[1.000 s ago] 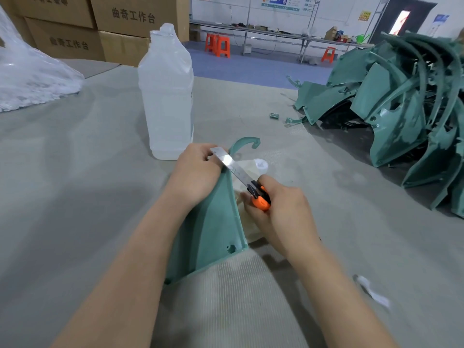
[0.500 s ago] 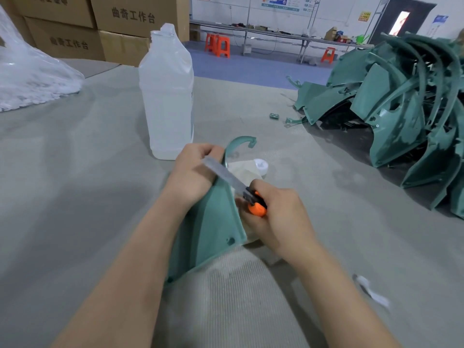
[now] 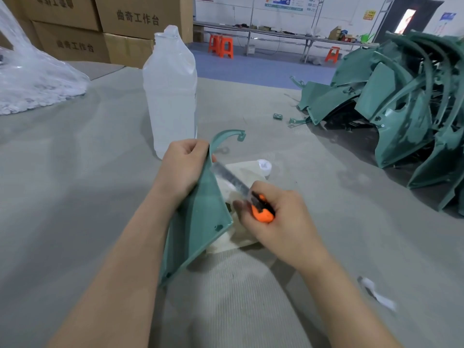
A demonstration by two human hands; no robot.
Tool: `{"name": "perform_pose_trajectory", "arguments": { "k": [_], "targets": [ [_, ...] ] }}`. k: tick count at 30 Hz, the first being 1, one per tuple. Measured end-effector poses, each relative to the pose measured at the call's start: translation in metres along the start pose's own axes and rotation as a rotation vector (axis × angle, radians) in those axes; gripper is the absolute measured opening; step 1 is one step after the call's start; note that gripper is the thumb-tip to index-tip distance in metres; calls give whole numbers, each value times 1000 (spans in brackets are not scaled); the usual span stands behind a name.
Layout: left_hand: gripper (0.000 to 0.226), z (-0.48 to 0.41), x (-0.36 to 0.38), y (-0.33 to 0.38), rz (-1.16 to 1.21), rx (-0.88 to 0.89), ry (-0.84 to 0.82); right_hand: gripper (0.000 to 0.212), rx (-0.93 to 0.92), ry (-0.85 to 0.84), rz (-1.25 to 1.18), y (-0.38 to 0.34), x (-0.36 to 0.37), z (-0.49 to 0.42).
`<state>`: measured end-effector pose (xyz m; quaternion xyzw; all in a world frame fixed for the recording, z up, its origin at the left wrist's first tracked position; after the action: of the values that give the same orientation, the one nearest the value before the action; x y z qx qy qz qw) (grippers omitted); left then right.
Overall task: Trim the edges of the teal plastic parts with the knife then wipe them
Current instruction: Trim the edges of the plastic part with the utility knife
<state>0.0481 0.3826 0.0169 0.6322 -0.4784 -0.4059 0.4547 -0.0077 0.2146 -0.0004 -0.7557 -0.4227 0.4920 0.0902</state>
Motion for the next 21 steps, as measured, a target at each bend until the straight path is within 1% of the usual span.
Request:
{"name": "perform_pose_trajectory", "arguments": {
  "k": [2, 5, 9, 11, 14, 18, 21],
  "targets": [
    [35, 4, 2, 3, 39, -4, -36, 44, 57, 38, 22, 8, -3, -1],
    [46, 6, 2, 3, 43, -18, -54, 32, 125, 44, 121, 16, -1, -2],
    [38, 7, 8, 6, 78, 13, -79, 33, 159, 54, 183, 17, 2, -3],
    [42, 7, 9, 4, 104, 19, -91, 35, 133, 35, 190, 15, 2, -3],
    [37, 4, 7, 0, 76, 36, -73, 36, 61, -5, 185, 11, 3, -2],
    [49, -2, 4, -4, 18, 15, -8, 47, -25, -29, 168, 4, 2, -1],
    [44, -3, 3, -3, 0, -23, 0, 49, -65, -51, 159, 2, 2, -1]
  ]
}}
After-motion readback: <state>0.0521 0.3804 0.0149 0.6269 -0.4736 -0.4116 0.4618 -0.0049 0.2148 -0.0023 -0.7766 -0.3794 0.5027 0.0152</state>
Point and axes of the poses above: each hand's wrist, its own z-axis away from the middle knuckle, its own x-axis out of the palm, y = z × x, the point moved 3 cm from there along -z, towards the middle knuckle, and after that the axes turned 9 degrees about z, right-handed, at the moved point
